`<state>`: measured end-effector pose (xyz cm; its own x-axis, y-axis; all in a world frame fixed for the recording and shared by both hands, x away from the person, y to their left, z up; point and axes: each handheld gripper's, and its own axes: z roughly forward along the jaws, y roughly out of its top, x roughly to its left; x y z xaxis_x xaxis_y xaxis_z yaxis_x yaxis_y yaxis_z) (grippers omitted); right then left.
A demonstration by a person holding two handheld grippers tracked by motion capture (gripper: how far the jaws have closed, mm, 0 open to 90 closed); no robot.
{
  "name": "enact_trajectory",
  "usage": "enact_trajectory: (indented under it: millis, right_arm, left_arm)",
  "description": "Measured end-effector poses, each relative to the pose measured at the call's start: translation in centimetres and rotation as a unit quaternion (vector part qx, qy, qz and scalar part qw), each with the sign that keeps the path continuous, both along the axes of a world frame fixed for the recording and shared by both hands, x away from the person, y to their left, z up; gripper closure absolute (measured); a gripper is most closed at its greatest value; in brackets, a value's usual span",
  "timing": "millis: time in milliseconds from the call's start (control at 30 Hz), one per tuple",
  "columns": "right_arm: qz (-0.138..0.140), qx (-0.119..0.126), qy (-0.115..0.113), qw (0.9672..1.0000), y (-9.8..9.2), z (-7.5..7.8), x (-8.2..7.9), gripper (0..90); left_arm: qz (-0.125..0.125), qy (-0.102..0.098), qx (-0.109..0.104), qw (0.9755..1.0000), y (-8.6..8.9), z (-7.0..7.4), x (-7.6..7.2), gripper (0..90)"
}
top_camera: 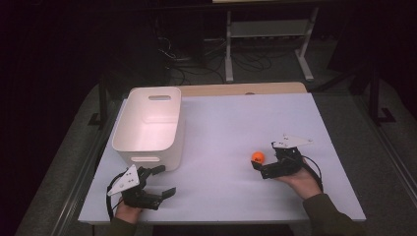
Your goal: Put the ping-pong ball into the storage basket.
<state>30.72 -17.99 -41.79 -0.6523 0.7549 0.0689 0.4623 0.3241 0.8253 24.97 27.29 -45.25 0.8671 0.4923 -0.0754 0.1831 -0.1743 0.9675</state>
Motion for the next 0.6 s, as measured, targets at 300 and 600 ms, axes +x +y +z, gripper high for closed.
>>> enact_trajectory:
  millis: [300, 600]
  right_arm:
    - [0.002, -0.004, -0.002, 1.0000, 0.4, 0.2, 0.5, 0.0]
    - [0.001, -0.003, -0.003, 1.0000, 0.6, 0.2, 1.1, 0.0]
  left_arm:
    - [0.000, 0.000, 0.000, 1.0000, 0.0, 0.0, 0.0, 14.0]
    - [0.000, 0.000, 0.000, 1.0000, 0.0, 0.0, 0.0, 14.0]
